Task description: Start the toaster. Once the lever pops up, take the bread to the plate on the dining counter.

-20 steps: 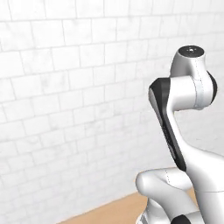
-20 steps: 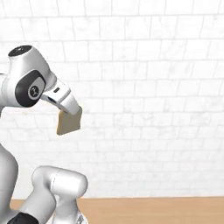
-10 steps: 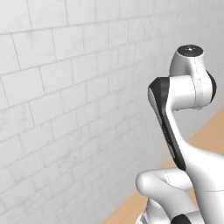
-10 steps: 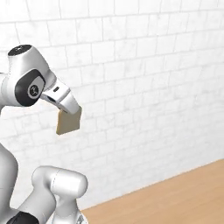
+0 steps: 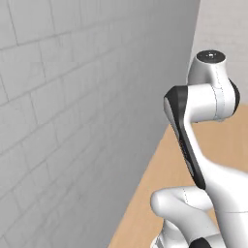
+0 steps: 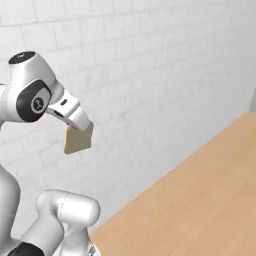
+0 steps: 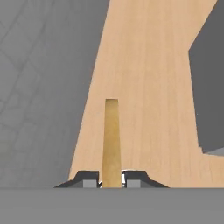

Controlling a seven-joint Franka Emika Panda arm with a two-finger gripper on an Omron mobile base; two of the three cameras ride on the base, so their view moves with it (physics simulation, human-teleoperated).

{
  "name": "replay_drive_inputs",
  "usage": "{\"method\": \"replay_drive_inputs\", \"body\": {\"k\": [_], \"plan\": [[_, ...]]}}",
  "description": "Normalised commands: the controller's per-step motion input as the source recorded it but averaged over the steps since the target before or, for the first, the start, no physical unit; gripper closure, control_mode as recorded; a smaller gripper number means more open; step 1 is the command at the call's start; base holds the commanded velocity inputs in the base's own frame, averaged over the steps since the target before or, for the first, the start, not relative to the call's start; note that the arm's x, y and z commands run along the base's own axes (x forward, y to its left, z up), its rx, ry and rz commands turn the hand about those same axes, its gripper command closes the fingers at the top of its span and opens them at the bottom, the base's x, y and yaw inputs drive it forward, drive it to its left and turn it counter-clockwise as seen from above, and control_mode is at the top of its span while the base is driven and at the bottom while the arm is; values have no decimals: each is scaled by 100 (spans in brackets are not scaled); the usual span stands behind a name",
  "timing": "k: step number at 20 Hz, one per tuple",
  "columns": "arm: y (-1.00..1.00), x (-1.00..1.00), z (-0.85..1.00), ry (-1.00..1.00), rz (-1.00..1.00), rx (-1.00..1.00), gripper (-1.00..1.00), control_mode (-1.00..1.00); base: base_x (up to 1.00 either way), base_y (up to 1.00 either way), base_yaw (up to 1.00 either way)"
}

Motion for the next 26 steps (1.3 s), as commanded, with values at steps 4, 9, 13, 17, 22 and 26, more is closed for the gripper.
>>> {"method": "replay_drive_inputs", "body": {"k": [4,9,13,17,22,26], "plan": [[0,0,0,0,0,0,100,100,66,-4,-56],[0,0,0,0,0,0,100,100,95,-7,-44],[0,0,0,0,0,0,100,100,100,-11,-39],[0,0,0,0,0,0,100,100,100,-14,-35],[0,0,0,0,0,0,100,100,100,-12,-33],[0,0,0,0,0,0,100,100,100,-12,-30]]}}
